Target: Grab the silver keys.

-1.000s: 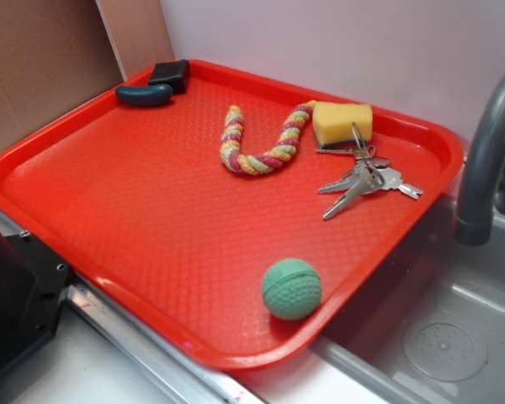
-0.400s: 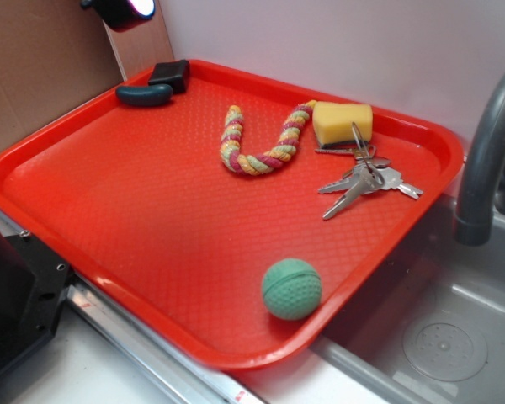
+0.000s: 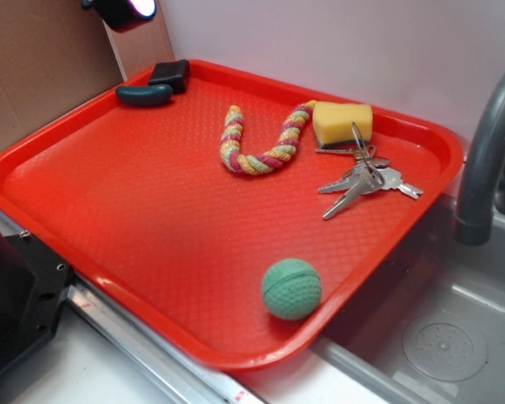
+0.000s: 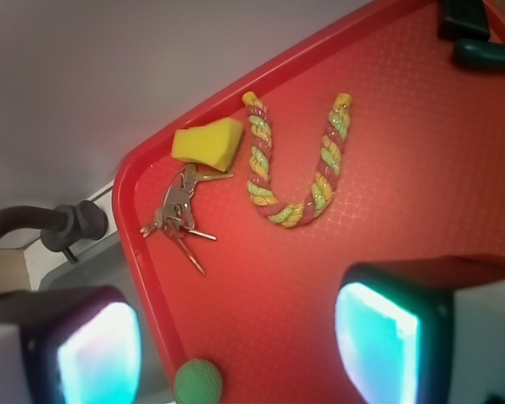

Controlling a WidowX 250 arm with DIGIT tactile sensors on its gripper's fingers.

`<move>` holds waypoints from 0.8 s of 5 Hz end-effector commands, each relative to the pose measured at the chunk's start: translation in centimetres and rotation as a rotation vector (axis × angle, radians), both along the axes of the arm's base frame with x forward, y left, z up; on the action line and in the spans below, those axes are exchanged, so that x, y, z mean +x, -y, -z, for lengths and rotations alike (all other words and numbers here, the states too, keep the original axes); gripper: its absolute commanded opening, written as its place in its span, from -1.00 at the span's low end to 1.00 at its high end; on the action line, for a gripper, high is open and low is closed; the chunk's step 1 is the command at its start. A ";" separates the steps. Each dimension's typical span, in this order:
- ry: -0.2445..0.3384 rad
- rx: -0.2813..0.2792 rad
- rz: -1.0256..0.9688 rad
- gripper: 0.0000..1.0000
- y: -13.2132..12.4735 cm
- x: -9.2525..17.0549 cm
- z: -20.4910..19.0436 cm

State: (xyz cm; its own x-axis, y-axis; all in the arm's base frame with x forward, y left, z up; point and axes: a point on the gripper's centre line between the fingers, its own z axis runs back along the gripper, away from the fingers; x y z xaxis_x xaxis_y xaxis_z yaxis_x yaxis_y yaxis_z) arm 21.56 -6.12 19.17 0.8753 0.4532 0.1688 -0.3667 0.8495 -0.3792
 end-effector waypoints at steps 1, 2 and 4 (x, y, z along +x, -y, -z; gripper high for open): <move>-0.002 -0.064 0.014 1.00 1.7 5.0 2.1; -0.029 -0.054 0.050 1.00 3.8 6.6 3.7; -0.100 0.005 0.128 1.00 6.2 7.8 7.0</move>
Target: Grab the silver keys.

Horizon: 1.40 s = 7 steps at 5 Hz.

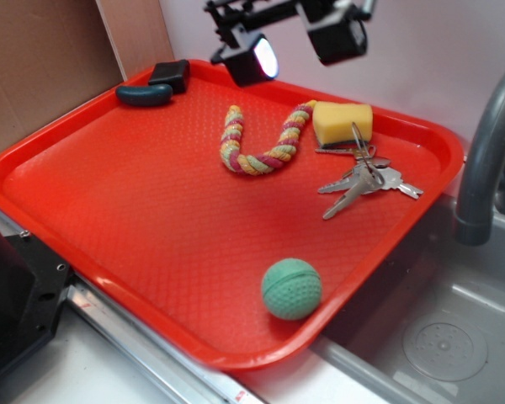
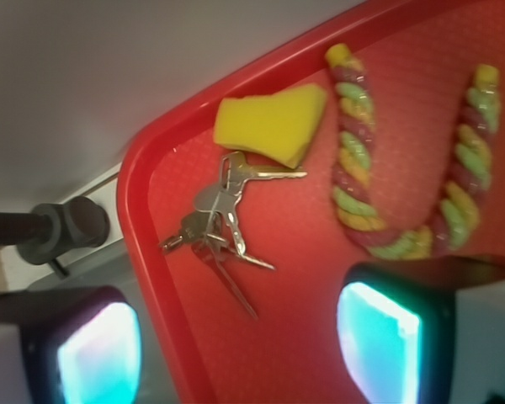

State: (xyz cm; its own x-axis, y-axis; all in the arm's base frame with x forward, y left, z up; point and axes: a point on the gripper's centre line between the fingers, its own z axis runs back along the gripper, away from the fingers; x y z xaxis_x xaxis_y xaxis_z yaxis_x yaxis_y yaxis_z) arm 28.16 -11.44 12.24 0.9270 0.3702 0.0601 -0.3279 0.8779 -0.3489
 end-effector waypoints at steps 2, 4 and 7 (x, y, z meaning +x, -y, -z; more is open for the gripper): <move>0.083 0.116 0.102 1.00 1.1 3.0 4.7; 0.044 0.067 0.080 -1.00 0.8 3.8 7.1; 0.016 0.119 0.125 -1.00 1.2 4.5 7.3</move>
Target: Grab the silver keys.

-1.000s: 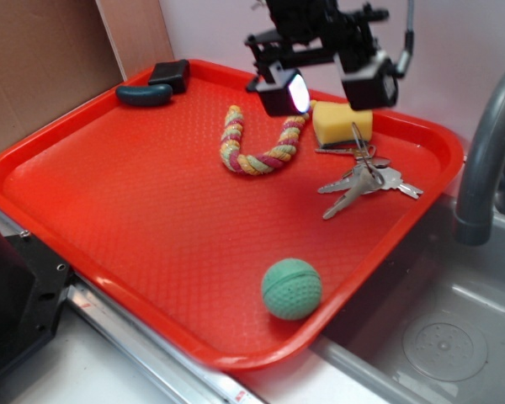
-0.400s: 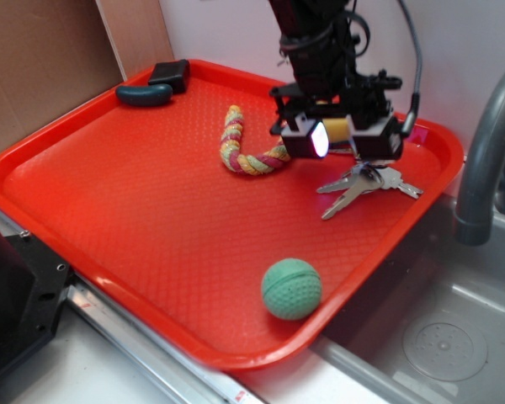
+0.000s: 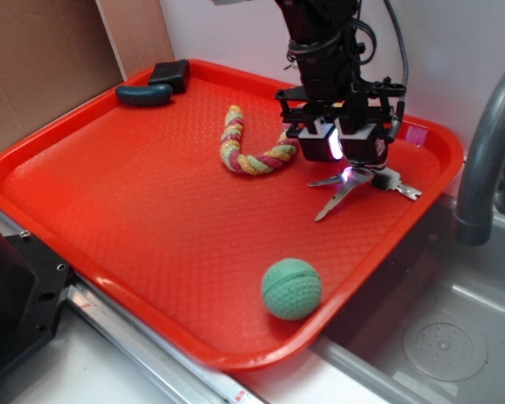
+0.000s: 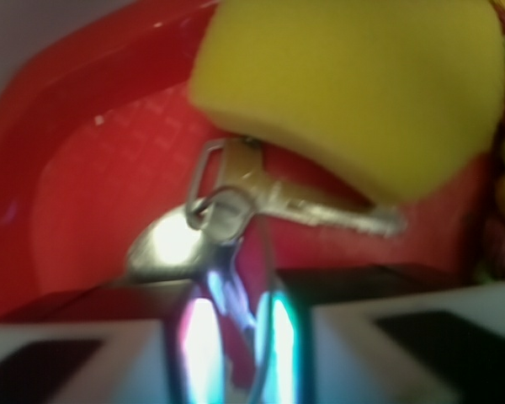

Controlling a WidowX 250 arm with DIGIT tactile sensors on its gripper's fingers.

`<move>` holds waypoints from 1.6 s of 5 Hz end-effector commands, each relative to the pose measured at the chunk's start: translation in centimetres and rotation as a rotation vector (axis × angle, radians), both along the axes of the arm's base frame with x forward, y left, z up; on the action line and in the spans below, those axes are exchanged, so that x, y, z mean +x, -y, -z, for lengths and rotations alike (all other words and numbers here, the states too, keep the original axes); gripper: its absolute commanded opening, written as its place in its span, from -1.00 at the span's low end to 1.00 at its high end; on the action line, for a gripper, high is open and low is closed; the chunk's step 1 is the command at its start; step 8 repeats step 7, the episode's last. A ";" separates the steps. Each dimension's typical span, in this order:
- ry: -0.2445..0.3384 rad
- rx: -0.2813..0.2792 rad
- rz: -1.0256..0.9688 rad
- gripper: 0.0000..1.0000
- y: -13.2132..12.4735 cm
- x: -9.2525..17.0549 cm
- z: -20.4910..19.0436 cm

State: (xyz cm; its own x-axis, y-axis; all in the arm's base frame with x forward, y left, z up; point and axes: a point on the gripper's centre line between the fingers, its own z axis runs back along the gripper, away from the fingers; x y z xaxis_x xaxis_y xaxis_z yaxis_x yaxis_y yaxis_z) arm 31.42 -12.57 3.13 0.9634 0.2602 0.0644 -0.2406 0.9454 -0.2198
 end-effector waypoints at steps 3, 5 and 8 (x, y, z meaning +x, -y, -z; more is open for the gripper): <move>0.057 0.245 0.248 -1.00 -6.2 -8.2 -15.4; 0.099 0.143 0.161 -1.00 -11.2 -11.5 -24.9; 0.058 0.167 0.122 -1.00 -12.7 -10.4 -24.5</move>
